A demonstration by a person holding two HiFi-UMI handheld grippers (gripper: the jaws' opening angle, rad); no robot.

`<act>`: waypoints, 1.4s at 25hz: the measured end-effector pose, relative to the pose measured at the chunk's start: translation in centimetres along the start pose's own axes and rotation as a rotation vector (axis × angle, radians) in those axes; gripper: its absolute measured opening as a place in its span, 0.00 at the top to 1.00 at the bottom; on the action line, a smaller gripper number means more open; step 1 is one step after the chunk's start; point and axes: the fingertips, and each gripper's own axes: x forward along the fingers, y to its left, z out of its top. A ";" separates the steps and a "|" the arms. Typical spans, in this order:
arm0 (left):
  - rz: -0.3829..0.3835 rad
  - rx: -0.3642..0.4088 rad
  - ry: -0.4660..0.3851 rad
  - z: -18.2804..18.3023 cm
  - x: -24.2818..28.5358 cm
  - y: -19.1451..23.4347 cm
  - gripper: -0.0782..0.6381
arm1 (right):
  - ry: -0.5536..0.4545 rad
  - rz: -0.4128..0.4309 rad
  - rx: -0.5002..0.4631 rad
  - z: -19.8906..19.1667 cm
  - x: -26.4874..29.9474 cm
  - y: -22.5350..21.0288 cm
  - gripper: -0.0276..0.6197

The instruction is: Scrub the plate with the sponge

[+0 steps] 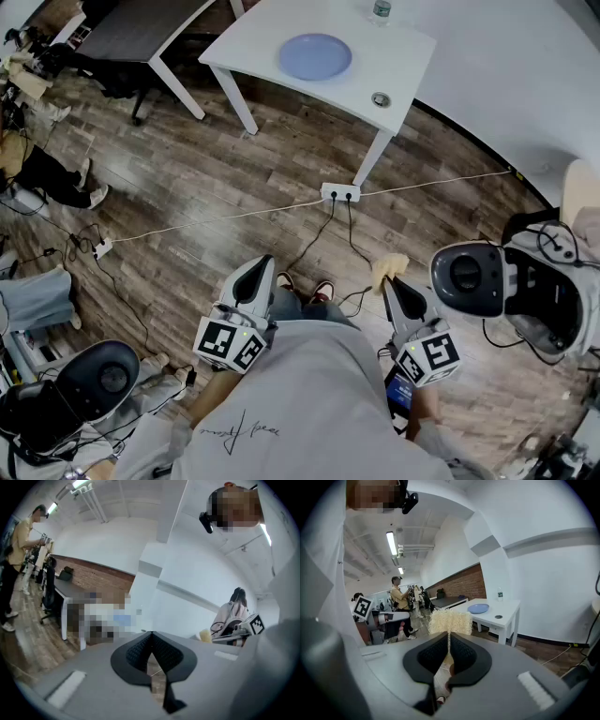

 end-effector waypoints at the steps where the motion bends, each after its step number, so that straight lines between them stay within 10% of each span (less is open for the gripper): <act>1: -0.037 -0.001 -0.002 0.2 0.0 -0.6 0.87 | -0.003 0.006 0.016 0.0 0.0 0.3 0.93; 20: -0.012 0.017 0.089 -0.6 -0.3 -1.3 0.88 | -0.020 0.042 0.142 -1.9 0.6 1.2 0.92; 35: -0.026 -0.035 0.034 3.3 7.9 6.5 0.88 | 0.020 -0.031 0.081 3.4 9.1 -2.4 0.92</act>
